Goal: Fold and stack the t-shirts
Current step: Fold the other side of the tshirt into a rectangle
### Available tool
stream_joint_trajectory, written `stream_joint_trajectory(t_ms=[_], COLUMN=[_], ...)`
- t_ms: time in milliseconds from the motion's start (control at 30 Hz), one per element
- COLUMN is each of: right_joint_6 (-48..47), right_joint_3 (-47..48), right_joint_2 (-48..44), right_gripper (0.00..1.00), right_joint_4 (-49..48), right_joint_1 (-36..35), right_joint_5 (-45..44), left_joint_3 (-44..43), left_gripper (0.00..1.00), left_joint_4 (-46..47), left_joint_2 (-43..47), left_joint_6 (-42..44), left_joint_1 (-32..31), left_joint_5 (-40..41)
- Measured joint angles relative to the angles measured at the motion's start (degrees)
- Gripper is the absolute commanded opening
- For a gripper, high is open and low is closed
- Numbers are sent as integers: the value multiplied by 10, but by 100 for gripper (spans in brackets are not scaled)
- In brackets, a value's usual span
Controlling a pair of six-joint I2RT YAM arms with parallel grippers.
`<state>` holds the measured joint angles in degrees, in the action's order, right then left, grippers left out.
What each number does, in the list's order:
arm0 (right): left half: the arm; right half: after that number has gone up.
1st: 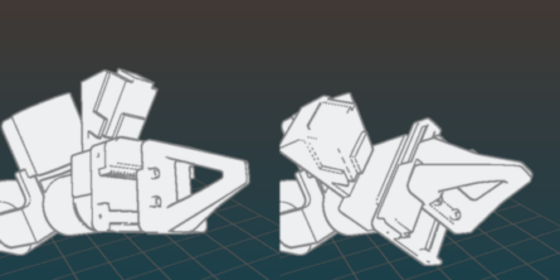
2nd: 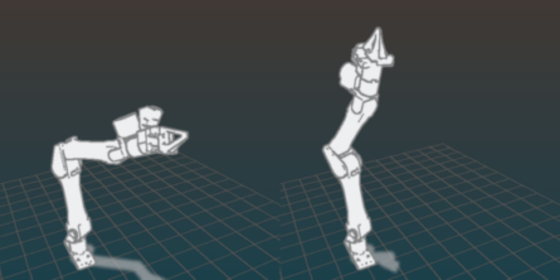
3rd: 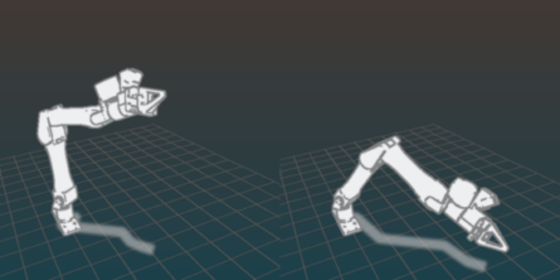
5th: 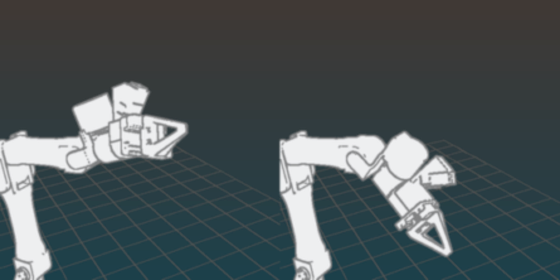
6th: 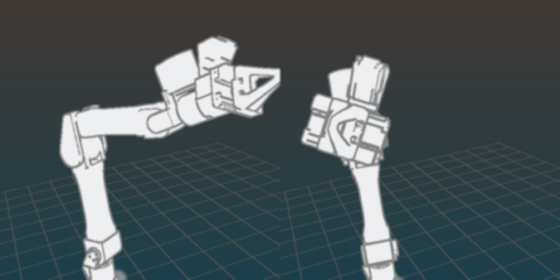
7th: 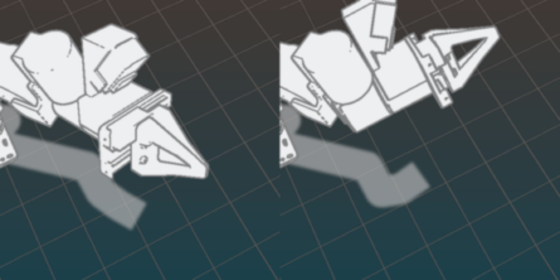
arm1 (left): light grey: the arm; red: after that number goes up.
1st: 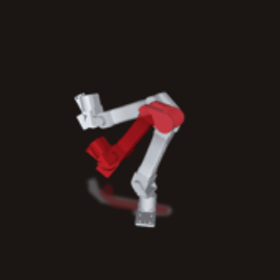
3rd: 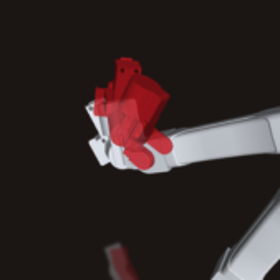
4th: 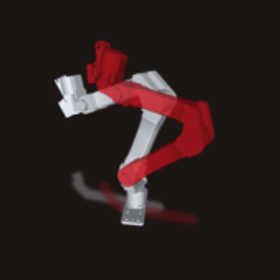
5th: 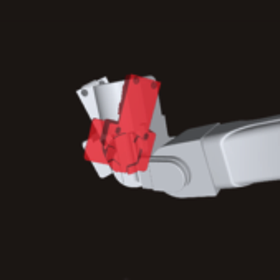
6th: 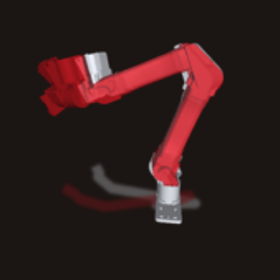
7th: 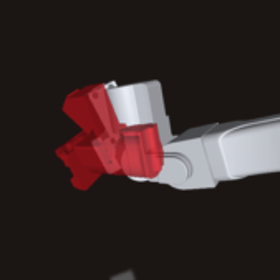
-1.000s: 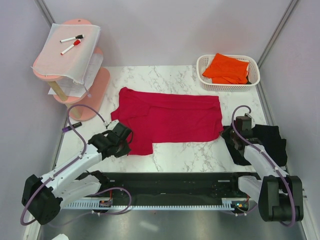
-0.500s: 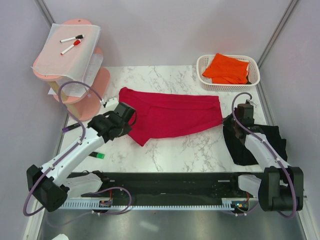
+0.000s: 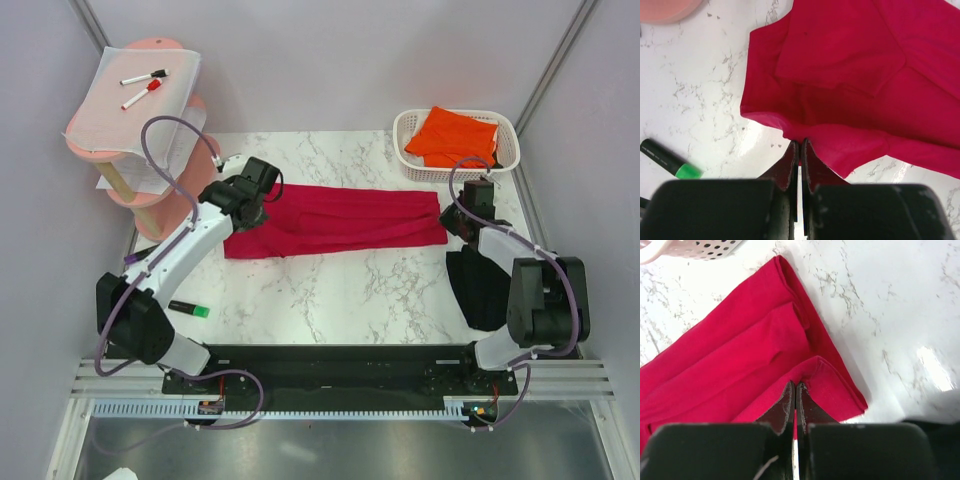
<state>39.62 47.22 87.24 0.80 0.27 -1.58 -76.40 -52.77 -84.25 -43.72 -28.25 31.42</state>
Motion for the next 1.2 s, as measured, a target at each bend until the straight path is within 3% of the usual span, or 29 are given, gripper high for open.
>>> stream_joint_trajectory(t_ms=[567, 700, 867, 933, 1000, 1100, 1200], right_joint_6=[-5, -2, 4, 7, 12, 13, 14], right_joint_3=[84, 108, 151, 155, 155, 155, 162], right_joint_2=[133, 175, 210, 214, 215, 216, 222], right_gripper=[4, 10, 24, 38, 40, 51, 70], right_joint_4=[5, 5, -1, -8, -15, -24, -37], right_joint_1=[0, 0, 0, 0, 0, 0, 0], right_joint_5=[22, 24, 29, 31, 34, 40, 54], left_joint_3=[-141, -173, -229, -264, -301, -356, -416], left_gripper=[2, 2, 2, 2, 2, 2, 7], left_joint_4=[20, 19, 19, 17, 16, 14, 11], left_joint_2=[-152, -197, -259, -288, -315, -353, -392], left_joint_6=[70, 83, 102, 113, 125, 143, 161], left_joint_1=[35, 41, 47, 49, 49, 50, 50], left_joint_5=[-1, -2, -1, 0, 0, 0, -1])
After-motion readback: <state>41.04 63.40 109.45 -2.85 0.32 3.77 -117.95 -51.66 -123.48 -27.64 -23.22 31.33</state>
